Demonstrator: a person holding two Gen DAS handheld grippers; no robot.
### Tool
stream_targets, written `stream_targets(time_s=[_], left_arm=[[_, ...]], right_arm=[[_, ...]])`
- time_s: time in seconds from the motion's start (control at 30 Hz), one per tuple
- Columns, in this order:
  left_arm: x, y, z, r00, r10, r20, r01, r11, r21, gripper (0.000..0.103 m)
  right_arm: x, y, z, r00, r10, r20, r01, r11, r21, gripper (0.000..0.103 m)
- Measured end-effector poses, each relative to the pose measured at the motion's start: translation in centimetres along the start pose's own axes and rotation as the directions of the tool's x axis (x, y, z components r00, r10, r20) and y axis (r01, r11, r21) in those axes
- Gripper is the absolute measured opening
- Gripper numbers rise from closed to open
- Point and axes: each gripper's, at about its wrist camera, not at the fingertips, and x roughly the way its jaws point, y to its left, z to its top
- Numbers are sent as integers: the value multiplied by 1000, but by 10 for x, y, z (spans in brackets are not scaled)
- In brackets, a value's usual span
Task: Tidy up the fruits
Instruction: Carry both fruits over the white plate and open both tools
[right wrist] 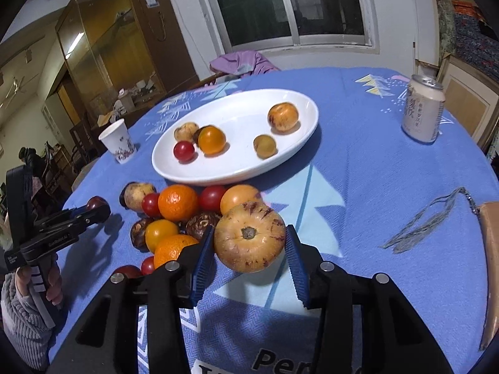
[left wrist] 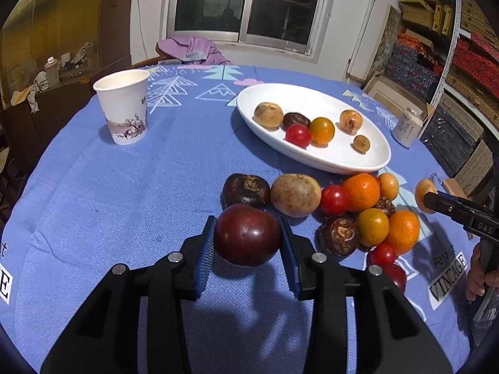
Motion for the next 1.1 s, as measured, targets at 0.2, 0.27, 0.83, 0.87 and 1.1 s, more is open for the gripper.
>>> stream_targets(time_s=[0.2, 0.27, 0.83, 0.87, 1.1], left_arm=[[-23, -10, 12, 998, -33, 52, 33, 999, 5, 39], [-25, -17, 28, 998, -40, 52, 39, 999, 18, 39], [100, -64, 182, 1000, -16, -25, 18, 998, 59, 39], [113, -63, 184, 999, -18, -44, 20, 998, 51, 39], [180, -61, 190, 986, -35, -164, 40, 999, 24, 39]], right_arm=[[-30, -7, 12, 995, 17, 98, -21, 999, 38, 46], [-38, -5, 26, 993, 33, 116, -38, 999, 37, 46], [74, 43, 100, 999, 29, -46, -35, 989, -141, 46], [81, 44, 97, 998, 21, -63, -31, 988, -150, 46], [108, 40, 94, 992, -1, -128, -20, 986, -164, 47]])
